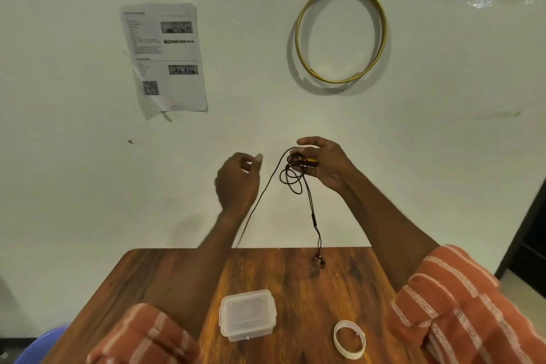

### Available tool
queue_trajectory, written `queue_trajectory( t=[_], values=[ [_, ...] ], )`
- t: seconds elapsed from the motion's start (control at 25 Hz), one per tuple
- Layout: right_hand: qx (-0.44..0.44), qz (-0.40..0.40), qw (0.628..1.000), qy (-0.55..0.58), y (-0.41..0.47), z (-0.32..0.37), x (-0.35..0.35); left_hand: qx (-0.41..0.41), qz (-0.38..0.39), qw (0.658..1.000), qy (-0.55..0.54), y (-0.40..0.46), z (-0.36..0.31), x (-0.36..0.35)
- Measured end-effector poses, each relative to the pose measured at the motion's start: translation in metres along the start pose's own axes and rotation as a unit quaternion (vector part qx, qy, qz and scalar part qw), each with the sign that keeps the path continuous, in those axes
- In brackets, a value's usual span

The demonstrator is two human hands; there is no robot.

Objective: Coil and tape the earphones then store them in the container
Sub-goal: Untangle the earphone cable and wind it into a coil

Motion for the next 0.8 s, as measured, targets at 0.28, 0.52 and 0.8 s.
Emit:
queue_trajectory(
  t=[0.28, 0.52, 0.8],
  values=[
    [-0.009, -0.051, 0.999, 0.000, 0.003, 0.004, -0.002, 0.034, 0.187, 0.957, -0.221, -0.016, -0.023, -0.058],
    [-0.042, -0.187, 0.980, 0.057, -0.013, 0.006, 0.040, 0.178, 0.102, 0.851, -0.484, -0.009, 0.027, -0.053],
    [0.003, -0.168, 0.985, -0.034, -0.009, 0.024, 0.032, 0.018, 0.101, 0.955, -0.280, 0.007, -0.027, -0.050]
  ],
)
Point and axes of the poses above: each hand's wrist, its own y-axis towards the middle knuckle, its own x-axis out of the back of the hand, z = x × y, the point moved 9 cm from there along y, towards the middle knuckle, and after that the axes turned 9 degrees about z, right-handed, at the moved point
